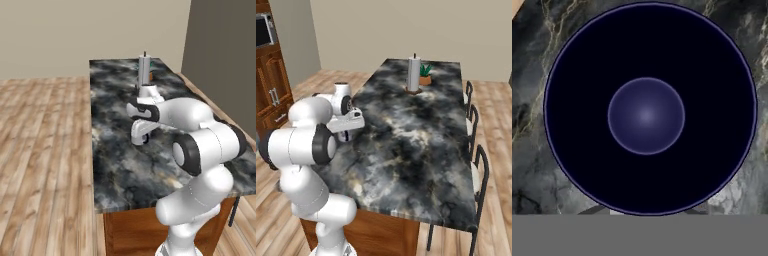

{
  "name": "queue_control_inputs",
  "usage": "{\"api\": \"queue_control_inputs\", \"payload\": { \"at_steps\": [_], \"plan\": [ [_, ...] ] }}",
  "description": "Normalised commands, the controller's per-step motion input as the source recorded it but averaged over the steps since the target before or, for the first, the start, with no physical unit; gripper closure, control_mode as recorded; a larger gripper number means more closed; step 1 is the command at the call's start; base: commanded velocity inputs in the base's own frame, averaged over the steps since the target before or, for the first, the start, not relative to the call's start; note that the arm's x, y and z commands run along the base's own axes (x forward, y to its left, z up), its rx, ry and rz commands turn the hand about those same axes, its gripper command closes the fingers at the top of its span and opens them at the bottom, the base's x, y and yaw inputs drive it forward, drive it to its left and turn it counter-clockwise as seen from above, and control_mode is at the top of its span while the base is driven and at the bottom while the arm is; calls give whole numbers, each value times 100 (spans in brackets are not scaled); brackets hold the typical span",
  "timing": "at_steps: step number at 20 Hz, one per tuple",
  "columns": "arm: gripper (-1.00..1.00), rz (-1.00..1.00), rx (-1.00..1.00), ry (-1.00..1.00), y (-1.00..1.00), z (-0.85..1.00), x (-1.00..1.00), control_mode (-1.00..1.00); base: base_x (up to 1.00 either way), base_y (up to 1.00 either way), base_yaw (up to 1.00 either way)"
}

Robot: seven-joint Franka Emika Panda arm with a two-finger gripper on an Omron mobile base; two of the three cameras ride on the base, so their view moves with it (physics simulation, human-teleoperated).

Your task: Clear the mugs and bowl far away from the sink.

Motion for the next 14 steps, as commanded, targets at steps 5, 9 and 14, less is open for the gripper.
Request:
{"api": "queue_control_inputs", "payload": {
  "at_steps": [5,9,14],
  "plan": [
    [100,2,0,0,0,-7,51,-100,0,0,0],
    [100,0,0,0,0,-13,37,-100,0,0,0],
    [100,0,0,0,0,-31,25,-100,0,0,0]
  ]
}}
